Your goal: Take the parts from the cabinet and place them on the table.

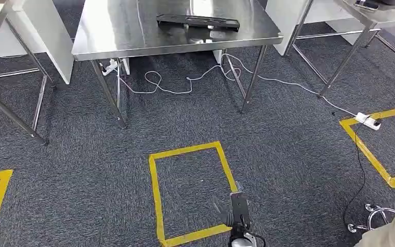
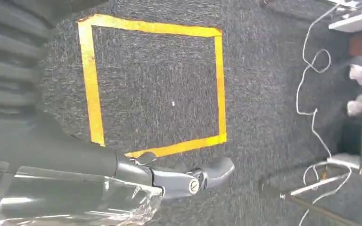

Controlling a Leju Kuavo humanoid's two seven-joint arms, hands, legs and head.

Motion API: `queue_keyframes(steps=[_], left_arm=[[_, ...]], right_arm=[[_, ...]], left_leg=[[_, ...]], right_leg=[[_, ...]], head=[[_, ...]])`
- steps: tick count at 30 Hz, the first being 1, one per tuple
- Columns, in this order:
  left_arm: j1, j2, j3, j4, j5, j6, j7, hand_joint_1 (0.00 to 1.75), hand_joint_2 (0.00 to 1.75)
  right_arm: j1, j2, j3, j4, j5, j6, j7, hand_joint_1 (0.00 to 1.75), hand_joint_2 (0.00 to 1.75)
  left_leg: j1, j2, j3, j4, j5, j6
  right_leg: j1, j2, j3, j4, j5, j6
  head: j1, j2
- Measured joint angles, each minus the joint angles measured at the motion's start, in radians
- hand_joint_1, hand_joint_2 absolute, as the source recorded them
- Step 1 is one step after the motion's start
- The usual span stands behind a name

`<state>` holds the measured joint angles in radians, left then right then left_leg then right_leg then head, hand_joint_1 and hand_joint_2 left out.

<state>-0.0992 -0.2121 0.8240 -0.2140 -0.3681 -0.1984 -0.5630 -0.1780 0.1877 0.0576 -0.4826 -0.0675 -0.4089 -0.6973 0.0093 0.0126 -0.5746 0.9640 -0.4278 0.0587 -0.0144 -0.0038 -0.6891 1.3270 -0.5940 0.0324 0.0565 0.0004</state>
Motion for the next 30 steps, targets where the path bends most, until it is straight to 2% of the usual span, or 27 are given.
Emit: queue_keyframes(steps=[1, 2, 3, 4, 5, 6, 7, 8, 9, 10, 11, 12, 13, 14, 15, 16, 17, 18, 19, 20, 22, 23, 24, 27, 30], left_arm=[[0.001, 0.0, -0.001, 0.0, -0.002, 0.0, -0.01, 0.0, 0.0], [0.001, 0.0, -0.001, 0.0, -0.005, -0.005, -0.016, 0.0, 0.0], [0.001, 0.0, -0.001, 0.0, -0.007, -0.012, -0.017, 0.0, 0.0], [0.001, 0.0, -0.002, 0.0, -0.009, -0.014, -0.017, 0.0, 0.0], [0.001, -0.001, -0.004, 0.0, -0.014, -0.016, -0.017, 0.0, 0.0], [0.001, -0.001, -0.008, 0.0, -0.02, -0.017, -0.017, 0.0, 0.0], [-0.001, -0.001, -0.013, 0.0, -0.024, -0.018, -0.016, 0.0, 0.0], [-0.001, 0.0, -0.016, 0.0, -0.031, -0.018, -0.012, 0.0, 0.0], [0.0, 0.0, -0.02, 0.0, -0.034, -0.02, -0.006, 0.0, 0.0], [0.0, 0.001, -0.021, 0.0, -0.038, -0.021, -0.002, 0.0, 0.0], [0.001, 0.001, -0.023, 0.0, -0.04, -0.021, 0.003, 0.0, 0.0], [0.001, 0.001, -0.026, 0.0, -0.041, -0.02, 0.008, 0.0, 0.0], [0.0, 0.001, -0.027, 0.0, -0.042, -0.02, 0.011, 0.0, 0.0], [0.0, 0.001, -0.027, 0.0, -0.041, -0.021, 0.014, 0.0, 0.0], [0.001, 0.001, -0.027, 0.0, -0.041, -0.022, 0.015, 0.0, 0.0], [0.001, 0.001, -0.027, 0.0, -0.039, -0.024, 0.016, 0.0, 0.0], [0.001, 0.002, -0.027, 0.0, -0.039, -0.025, 0.016, 0.0, 0.0], [-0.001, 0.002, -0.027, 0.0, -0.038, -0.025, 0.016, 0.0, 0.0], [-0.001, 0.002, -0.028, 0.0, -0.038, -0.025, 0.016, 0.0, 0.0], [-0.002, 0.003, -0.028, 0.0, -0.038, -0.025, 0.016, 0.0, 0.0], [-0.002, 0.003, -0.029, 0.0, -0.038, -0.025, 0.018, 0.0, 0.0], [-0.004, 0.003, -0.03, 0.0, -0.038, -0.024, 0.02, 0.0, 0.0], [-0.006, 0.001, -0.03, 0.0, -0.038, -0.025, 0.02, 0.0, 0.0], [-0.006, 0.0, -0.034, 0.0, -0.037, -0.025, 0.023, 0.0, 0.0], [-0.008, 0.0, -0.038, 0.0, -0.038, -0.028, 0.026, 0.0, 0.0]], right_arm=[[0.003, -0.001, -0.001, -0.012, -0.006, 0.0, 0.0, 0.0, 0.0], [0.005, -0.003, -0.001, -0.021, -0.009, 0.0, 0.0, 0.0, 0.0], [0.006, -0.004, -0.001, -0.03, -0.014, 0.0, 0.0, 0.0, 0.0], [0.006, -0.005, -0.002, -0.04, -0.019, 0.0, 0.0, 0.0, 0.0], [0.007, -0.005, -0.002, -0.053, -0.024, 0.0, 0.0, 0.0, 0.0], [0.005, -0.007, -0.003, -0.06, -0.028, 0.0, -0.001, 0.0, 0.0], [0.007, -0.008, -0.005, -0.064, -0.032, 0.0, -0.001, 0.0, 0.0], [0.017, -0.009, -0.007, -0.072, -0.039, 0.0, -0.001, 0.0, 0.0], [0.029, -0.01, -0.011, -0.078, -0.046, -0.001, -0.001, 0.0, 0.0], [0.037, -0.011, -0.016, -0.082, -0.049, -0.001, -0.001, 0.0, 0.0], [0.043, -0.011, -0.021, -0.086, -0.051, -0.001, -0.001, 0.0, 0.0], [0.047, -0.012, -0.024, -0.09, -0.051, -0.001, -0.001, 0.0, 0.0], [0.051, -0.013, -0.026, -0.093, -0.052, -0.001, -0.001, 0.0, 0.0], [0.056, -0.013, -0.029, -0.094, -0.055, -0.001, -0.001, 0.0, 0.0], [0.062, -0.014, -0.034, -0.096, -0.057, -0.001, -0.001, 0.0, 0.0], [0.068, -0.014, -0.038, -0.097, -0.057, 0.0, -0.001, 0.0, 0.0], [0.07, -0.014, -0.042, -0.098, -0.057, 0.0, -0.001, 0.0, 0.0], [0.071, -0.014, -0.044, -0.1, -0.057, 0.001, -0.001, 0.0, 0.0], [0.071, -0.014, -0.045, -0.103, -0.056, 0.002, -0.001, 0.0, 0.0], [0.069, -0.013, -0.045, -0.104, -0.056, 0.002, -0.001, 0.0, 0.0], [0.069, -0.011, -0.047, -0.106, -0.053, 0.002, -0.001, 0.0, 0.0], [0.069, -0.008, -0.048, -0.107, -0.051, 0.002, -0.001, 0.0, 0.0], [0.069, -0.009, -0.05, -0.108, -0.049, 0.003, -0.001, 0.0, 0.0], [0.069, -0.009, -0.051, -0.108, -0.051, 0.016, -0.001, 0.0, 0.0], [0.069, -0.01, -0.059, -0.108, -0.069, 0.046, -0.001, 0.0, 0.0]], left_leg=[[0.0, 0.001, -0.018, 0.001, 0.013, -0.004], [0.0, 0.002, -0.035, 0.002, 0.026, -0.009], [0.0, 0.002, -0.049, 0.004, 0.037, -0.014], [0.0, 0.002, -0.058, 0.009, 0.046, -0.02], [-0.008, 0.0, -0.066, 0.021, 0.05, -0.025], [-0.011, 0.002, -0.073, 0.029, 0.057, -0.031], [-0.008, 0.002, -0.078, 0.03, 0.07, -0.032], [-0.006, 0.002, -0.08, 0.029, 0.076, -0.038], [-0.003, 0.001, -0.085, 0.031, 0.078, -0.044], [0.003, -0.004, -0.092, 0.049, 0.048, -0.049], [0.005, -0.004, -0.107, 0.096, -0.009, -0.053], [0.005, -0.005, -0.131, 0.171, -0.065, -0.058], [0.006, -0.006, -0.156, 0.249, -0.106, -0.062], [0.006, -0.005, -0.174, 0.317, -0.126, -0.065], [0.007, -0.005, -0.172, 0.341, -0.123, -0.066], [0.008, -0.005, -0.146, 0.317, -0.103, -0.065], [0.008, -0.005, -0.097, 0.25, -0.071, -0.061], [0.008, -0.005, -0.036, 0.157, -0.035, -0.055], [0.008, -0.009, 0.014, 0.072, -0.021, -0.047], [0.003, -0.012, 0.033, 0.052, -0.037, -0.042], [-0.003, -0.011, 0.027, 0.043, -0.035, -0.035], [-0.001, -0.011, 0.028, 0.03, -0.035, -0.034], [-0.003, -0.01, 0.022, 0.03, -0.032, -0.039], [-0.015, -0.011, 0.018, 0.03, -0.029, -0.033], [-0.023, -0.01, 0.011, 0.035, -0.027, -0.024]], right_leg=[[-0.002, 0.0, 0.022, -0.007, 0.045, 0.02], [-0.003, 0.0, 0.057, -0.04, 0.091, 0.035], [-0.004, 0.0, 0.108, -0.105, 0.109, 0.036], [-0.005, 0.0, 0.182, -0.204, 0.085, 0.024], [0.005, 0.0, 0.285, -0.333, 0.062, 0.012], [0.004, 0.0, 0.291, -0.395, 0.02, 0.0], [0.004, 0.001, 0.281, -0.382, 0.026, -0.004], [0.006, 0.001, 0.277, -0.376, 0.027, -0.009], [-0.011, -0.001, 0.274, -0.379, 0.035, -0.021], [-0.01, -0.005, 0.271, -0.378, 0.043, -0.032], [-0.009, -0.007, 0.264, -0.378, 0.051, -0.046], [-0.006, -0.007, 0.256, -0.378, 0.058, -0.053], [-0.004, -0.008, 0.247, -0.377, 0.064, -0.054], [-0.001, -0.008, 0.239, -0.376, 0.071, -0.055], [0.001, -0.008, 0.234, -0.376, 0.074, -0.052], [0.002, -0.008, 0.232, -0.374, 0.077, -0.052], [0.002, -0.007, 0.234, -0.371, 0.079, -0.049], [0.002, -0.006, 0.234, -0.367, 0.079, -0.048], [0.002, -0.006, 0.232, -0.365, 0.079, -0.047], [0.01, -0.006, 0.215, -0.363, 0.081, -0.043], [0.011, -0.006, 0.221, -0.363, 0.083, -0.034], [0.016, -0.006, 0.213, -0.354, 0.08, -0.032], [0.021, -0.006, 0.202, -0.357, 0.083, -0.034], [0.019, -0.006, 0.196, -0.358, 0.087, -0.027], [0.012, -0.006, 0.192, -0.362, 0.096, -0.013]], head=[[0.001, 0.0], [0.0, 0.0], [0.001, 0.0], [0.0, 0.0], [0.003, 0.0], [-0.001, 0.0], [-0.007, 0.0], [-0.004, 0.0], [-0.006, 0.0], [-0.006, 0.0], [-0.006, 0.0], [-0.008, 0.0], [-0.006, 0.0], [-0.007, 0.0], [-0.007, 0.0], [-0.007, 0.0], [-0.007, 0.0], [-0.007, 0.0], [-0.007, 0.0], [-0.007, 0.0], [-0.006, 0.0], [-0.007, 0.0], [-0.001, 0.0], [-0.003, 0.0], [-0.002, 0.0]])
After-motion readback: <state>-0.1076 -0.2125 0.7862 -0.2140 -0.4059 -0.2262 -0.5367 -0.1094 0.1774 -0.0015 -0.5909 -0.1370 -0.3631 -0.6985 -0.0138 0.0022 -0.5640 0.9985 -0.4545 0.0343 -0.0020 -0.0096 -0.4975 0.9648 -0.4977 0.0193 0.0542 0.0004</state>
